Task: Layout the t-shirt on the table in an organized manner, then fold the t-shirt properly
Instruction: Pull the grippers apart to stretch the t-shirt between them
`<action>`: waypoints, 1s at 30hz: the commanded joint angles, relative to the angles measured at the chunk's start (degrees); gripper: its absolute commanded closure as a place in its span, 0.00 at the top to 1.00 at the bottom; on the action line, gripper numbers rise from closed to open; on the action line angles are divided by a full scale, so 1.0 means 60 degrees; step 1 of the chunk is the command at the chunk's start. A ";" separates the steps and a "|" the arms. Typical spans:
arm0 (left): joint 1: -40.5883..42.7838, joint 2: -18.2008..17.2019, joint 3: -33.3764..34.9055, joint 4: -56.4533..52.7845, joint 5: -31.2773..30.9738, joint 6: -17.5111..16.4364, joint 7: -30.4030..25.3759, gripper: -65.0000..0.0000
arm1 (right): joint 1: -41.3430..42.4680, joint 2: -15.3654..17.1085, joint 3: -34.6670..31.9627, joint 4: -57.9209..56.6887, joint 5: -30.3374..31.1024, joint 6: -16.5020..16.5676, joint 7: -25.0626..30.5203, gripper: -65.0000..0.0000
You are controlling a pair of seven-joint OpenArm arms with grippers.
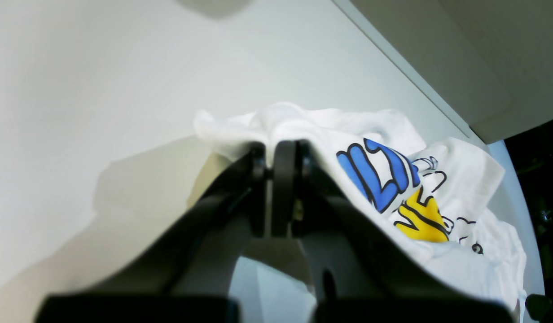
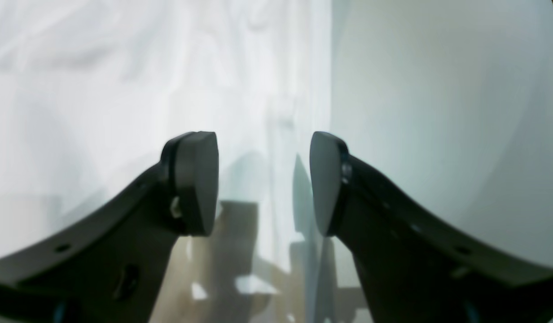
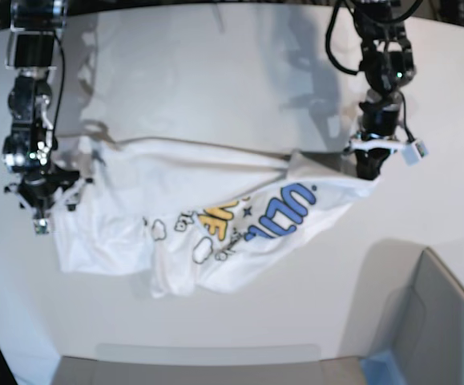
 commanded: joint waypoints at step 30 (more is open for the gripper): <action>-0.0100 -0.0074 0.0016 0.0150 -0.0033 -0.0088 -0.0221 0.00 | 0.0756 0.0218 -0.0693 -0.1195 0.0042 -0.0055 0.1044 0.50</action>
